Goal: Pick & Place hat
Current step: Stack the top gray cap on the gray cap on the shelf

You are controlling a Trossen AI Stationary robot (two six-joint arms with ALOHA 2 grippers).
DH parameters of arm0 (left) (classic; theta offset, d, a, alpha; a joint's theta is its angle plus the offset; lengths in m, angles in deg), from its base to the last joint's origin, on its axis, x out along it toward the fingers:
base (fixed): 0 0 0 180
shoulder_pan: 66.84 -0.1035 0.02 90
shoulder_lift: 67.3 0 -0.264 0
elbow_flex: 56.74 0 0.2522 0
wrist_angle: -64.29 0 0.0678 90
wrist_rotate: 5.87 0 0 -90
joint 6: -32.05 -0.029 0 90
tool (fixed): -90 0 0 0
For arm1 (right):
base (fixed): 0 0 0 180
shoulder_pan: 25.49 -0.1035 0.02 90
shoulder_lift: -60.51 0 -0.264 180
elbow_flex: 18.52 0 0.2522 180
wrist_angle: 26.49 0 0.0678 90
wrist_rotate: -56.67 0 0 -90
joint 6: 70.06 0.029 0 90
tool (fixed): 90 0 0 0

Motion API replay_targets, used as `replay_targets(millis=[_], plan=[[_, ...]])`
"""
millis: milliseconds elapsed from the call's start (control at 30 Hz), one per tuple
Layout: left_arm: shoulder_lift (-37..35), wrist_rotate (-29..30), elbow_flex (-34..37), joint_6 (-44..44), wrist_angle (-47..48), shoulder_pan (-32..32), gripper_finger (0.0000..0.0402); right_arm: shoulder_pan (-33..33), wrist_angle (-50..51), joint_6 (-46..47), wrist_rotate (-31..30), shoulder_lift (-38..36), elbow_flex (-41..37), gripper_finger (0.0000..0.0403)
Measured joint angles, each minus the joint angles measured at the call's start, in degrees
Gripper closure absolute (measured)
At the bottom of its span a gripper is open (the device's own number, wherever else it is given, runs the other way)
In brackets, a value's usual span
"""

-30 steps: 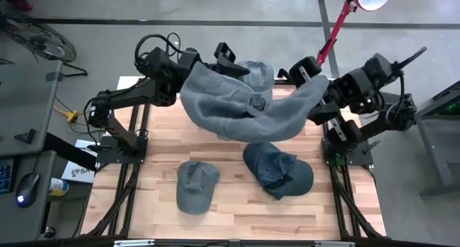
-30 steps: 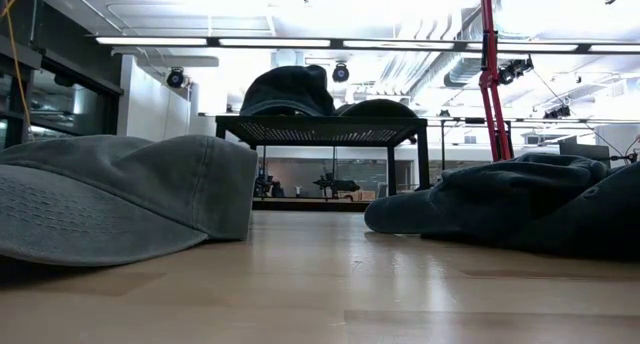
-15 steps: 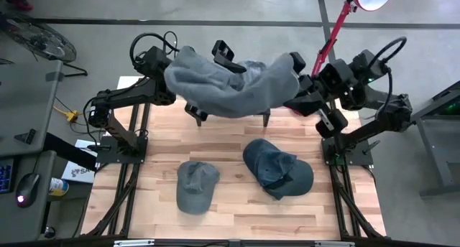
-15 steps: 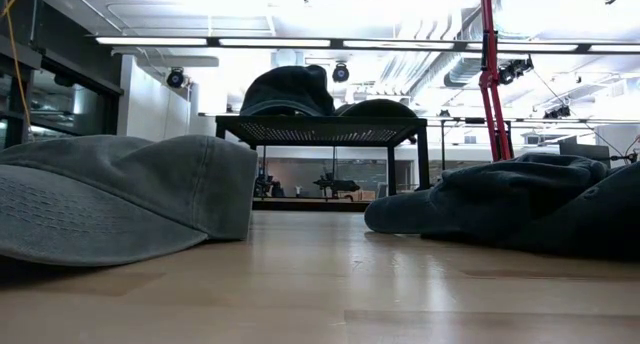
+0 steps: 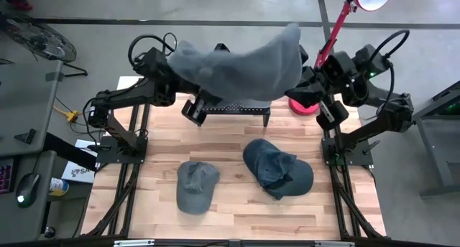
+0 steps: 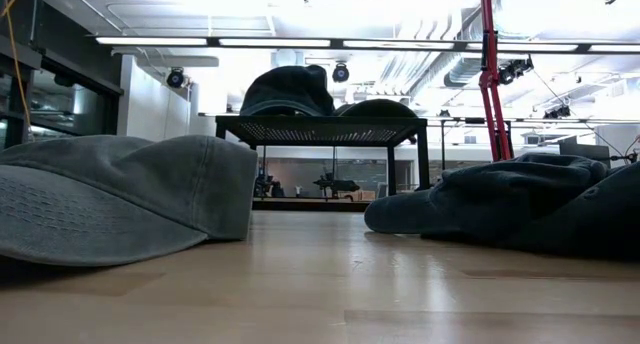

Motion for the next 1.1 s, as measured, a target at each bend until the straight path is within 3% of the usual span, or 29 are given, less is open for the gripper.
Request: replay_targets(millis=[67, 200, 400, 600, 767, 967, 1100], plan=[[-0.06, -0.50, 0.00, 0.00, -0.21, 0.04, 0.0388, 0.03, 0.19, 0.04, -0.28, -0.02, 0.00, 0.0399], [-0.10, -0.84, -0.02, 0.06, -0.04, -0.02, 0.0385, 0.02, 0.83, 0.01, -0.24, 0.00, 0.00, 0.0380], [0.01, 1.37, -0.04, 0.15, 2.07, -0.10, 0.0392, 0.07, 3.61, -0.37, -0.60, 0.09, -0.22, 0.0316], [-1.27, 3.61, 0.00, -2.29, 8.53, -0.13, 0.0396, -0.01, 13.51, -1.58, -3.10, -2.68, -0.31, 0.0250], [-4.49, 7.23, 0.02, -6.65, 18.85, -0.13, 0.0396, -0.99, 29.85, -5.43, -12.45, -6.60, -0.19, 0.0213], [-8.98, 14.22, -0.03, -11.08, 38.12, -0.17, 0.0397, -2.79, 46.91, -8.64, -27.33, -10.70, -0.15, 0.0207], [-9.77, 17.95, 0.00, -11.92, 50.62, -0.09, 0.0397, -3.58, 51.86, -11.49, -30.56, -12.31, -0.15, 0.0206]])
